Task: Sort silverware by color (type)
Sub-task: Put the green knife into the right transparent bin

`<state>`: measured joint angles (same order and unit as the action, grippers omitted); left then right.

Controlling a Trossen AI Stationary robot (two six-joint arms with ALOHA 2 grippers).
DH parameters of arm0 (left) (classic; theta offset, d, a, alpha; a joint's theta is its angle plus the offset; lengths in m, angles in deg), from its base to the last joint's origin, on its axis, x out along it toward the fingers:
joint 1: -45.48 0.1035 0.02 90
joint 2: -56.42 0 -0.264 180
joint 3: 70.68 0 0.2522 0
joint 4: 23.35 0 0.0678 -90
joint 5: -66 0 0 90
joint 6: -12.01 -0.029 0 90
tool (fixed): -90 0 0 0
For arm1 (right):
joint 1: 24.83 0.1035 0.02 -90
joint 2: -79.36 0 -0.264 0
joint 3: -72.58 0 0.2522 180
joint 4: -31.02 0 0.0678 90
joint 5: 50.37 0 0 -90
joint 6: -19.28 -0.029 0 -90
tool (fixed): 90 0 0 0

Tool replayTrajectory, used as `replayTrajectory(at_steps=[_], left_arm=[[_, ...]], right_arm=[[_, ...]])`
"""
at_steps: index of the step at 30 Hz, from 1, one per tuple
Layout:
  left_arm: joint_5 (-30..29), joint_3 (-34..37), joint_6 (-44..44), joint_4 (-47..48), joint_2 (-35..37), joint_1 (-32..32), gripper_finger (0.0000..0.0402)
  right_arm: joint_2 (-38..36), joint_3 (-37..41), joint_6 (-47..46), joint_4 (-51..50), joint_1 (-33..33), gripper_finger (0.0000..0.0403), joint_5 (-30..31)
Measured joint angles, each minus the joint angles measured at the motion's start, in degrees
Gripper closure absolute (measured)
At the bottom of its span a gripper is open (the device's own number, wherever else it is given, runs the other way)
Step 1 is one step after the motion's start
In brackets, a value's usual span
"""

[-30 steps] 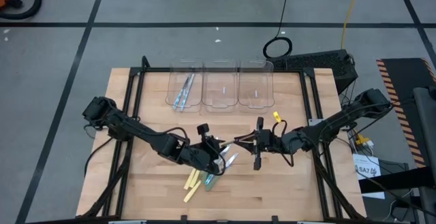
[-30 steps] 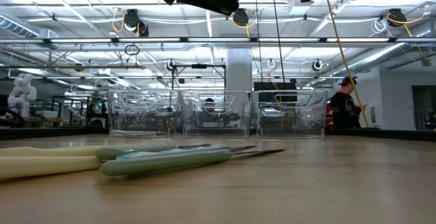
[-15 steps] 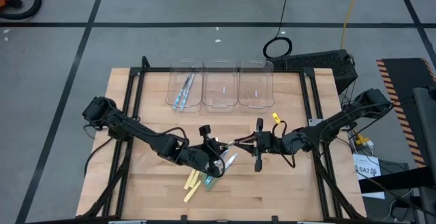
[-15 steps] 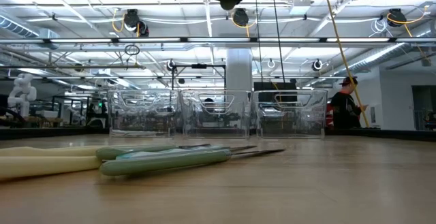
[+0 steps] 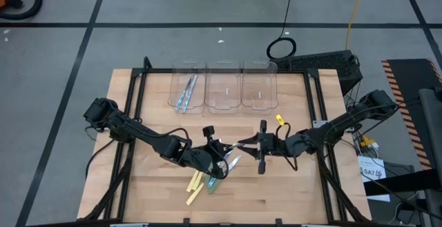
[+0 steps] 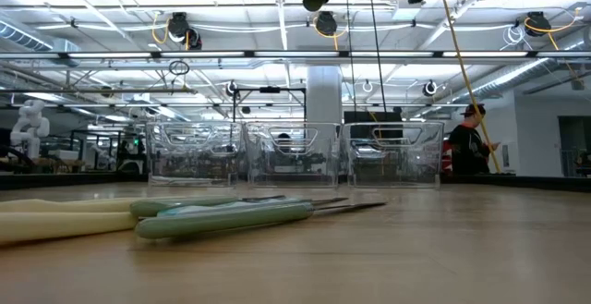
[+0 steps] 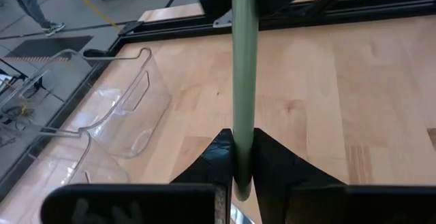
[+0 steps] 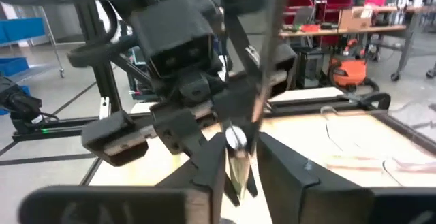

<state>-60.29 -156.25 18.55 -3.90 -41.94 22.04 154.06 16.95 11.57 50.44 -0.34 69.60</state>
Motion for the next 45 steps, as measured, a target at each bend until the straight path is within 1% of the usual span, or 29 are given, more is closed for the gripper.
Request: replayTrajectory(at_steps=[4, 6, 11, 15, 22, 26, 28, 33, 37, 40, 45], left_arm=[[-0.26, 0.00, -0.50, -0.09, 0.00, -0.05, 0.0364], [-1.49, 0.00, -0.50, -0.11, 0.00, -0.04, 0.0364], [-2.74, 0.00, -0.47, -0.30, 0.00, -0.07, 0.0364], [-2.83, 0.00, -0.22, -2.17, 0.00, -0.48, 0.0364], [-3.22, 0.00, 0.02, -4.33, -0.04, -1.40, 0.0364], [-2.80, 0.00, 0.44, -4.09, -0.04, -0.88, 0.0363], [-2.74, 0.00, 1.15, -3.91, -0.04, -0.43, 0.0350], [-2.61, -0.02, 3.48, -2.65, -0.04, 0.17, 0.0300], [-2.45, -0.02, 5.17, -0.14, -0.04, 0.05, 0.0271], [-2.47, -0.02, 6.10, 0.97, -0.04, -0.16, 0.0251], [-2.54, -0.02, 6.61, 1.91, -0.04, -0.31, 0.0211]], right_arm=[[0.00, 0.00, 0.86, -0.01, 0.00, 0.0284, 0.21], [0.00, 0.00, 2.48, -0.07, -0.03, 0.0274, 0.30], [0.00, 0.00, 5.86, -0.04, -0.15, 0.0273, 1.02], [0.00, 0.00, 6.30, 0.07, -0.15, 0.0295, 1.62], [-0.09, 0.00, 5.35, 0.33, 0.09, 0.0382, 0.58], [-0.09, 0.00, 5.40, 0.20, 0.11, 0.0382, 0.91], [-0.09, 0.00, 5.38, 0.20, 0.05, 0.0381, 1.46], [0.04, 0.00, 5.18, -0.49, -0.07, 0.0386, 2.35], [0.02, 0.04, 3.32, -0.54, -0.07, 0.0388, 2.73], [0.02, 0.04, 2.06, -1.14, -0.04, 0.0389, 4.09], [0.02, 0.04, 2.25, -1.57, -0.07, 0.0390, 4.65]])
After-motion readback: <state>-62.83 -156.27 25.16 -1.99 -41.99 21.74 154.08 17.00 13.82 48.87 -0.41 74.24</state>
